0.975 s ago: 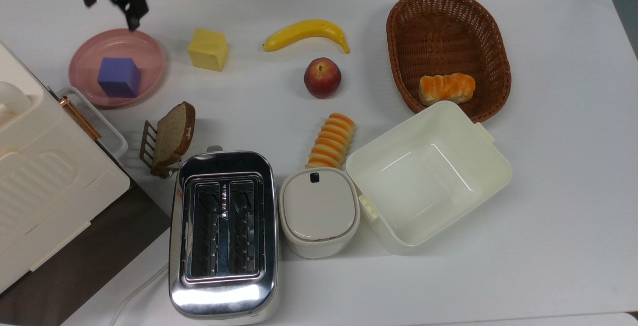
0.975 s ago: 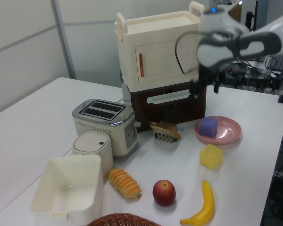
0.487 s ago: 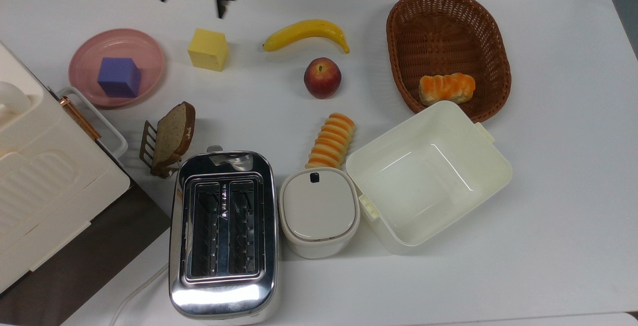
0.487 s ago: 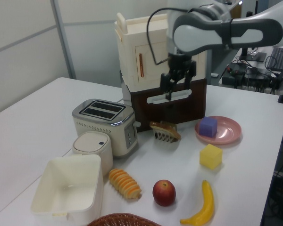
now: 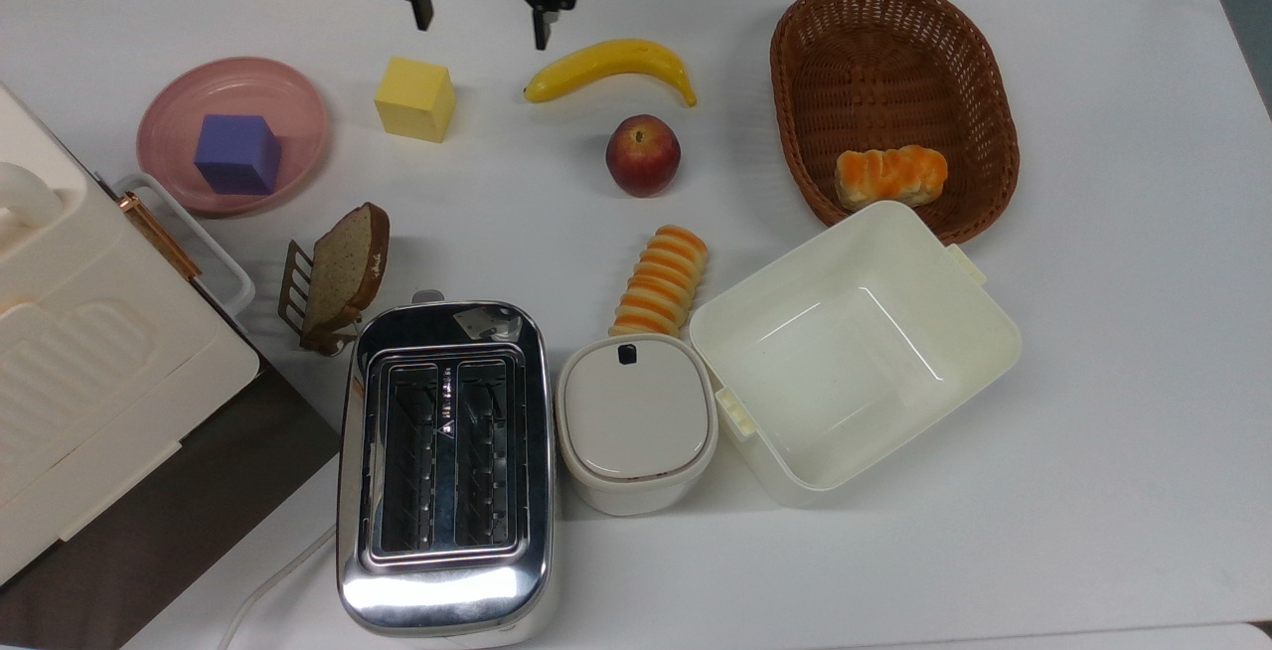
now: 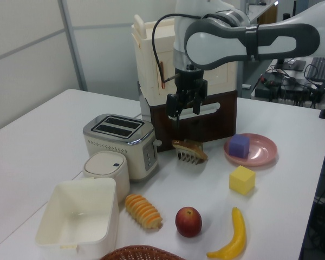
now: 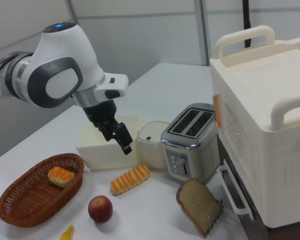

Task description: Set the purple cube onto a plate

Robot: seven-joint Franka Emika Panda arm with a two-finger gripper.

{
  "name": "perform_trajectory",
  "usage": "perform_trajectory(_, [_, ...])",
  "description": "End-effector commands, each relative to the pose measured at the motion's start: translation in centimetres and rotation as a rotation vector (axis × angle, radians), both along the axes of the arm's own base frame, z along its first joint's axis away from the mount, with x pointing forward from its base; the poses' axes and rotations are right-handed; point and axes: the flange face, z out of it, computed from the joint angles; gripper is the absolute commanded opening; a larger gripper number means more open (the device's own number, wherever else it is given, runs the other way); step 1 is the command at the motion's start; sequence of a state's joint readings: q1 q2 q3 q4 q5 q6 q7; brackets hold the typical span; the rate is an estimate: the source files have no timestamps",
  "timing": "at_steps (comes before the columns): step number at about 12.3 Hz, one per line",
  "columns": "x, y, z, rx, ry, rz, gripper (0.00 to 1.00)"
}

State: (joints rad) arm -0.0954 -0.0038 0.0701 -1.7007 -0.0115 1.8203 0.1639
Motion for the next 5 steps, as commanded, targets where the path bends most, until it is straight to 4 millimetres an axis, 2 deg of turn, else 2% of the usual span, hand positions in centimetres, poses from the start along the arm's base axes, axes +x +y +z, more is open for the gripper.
perform_trajectory(1, [0.19, -0.17, 0.40, 0.018, -0.003, -0.008, 1.00])
perform_trajectory(5, [0.23, 0.20, 0.16, 0.019, 0.002, -0.002, 1.00])
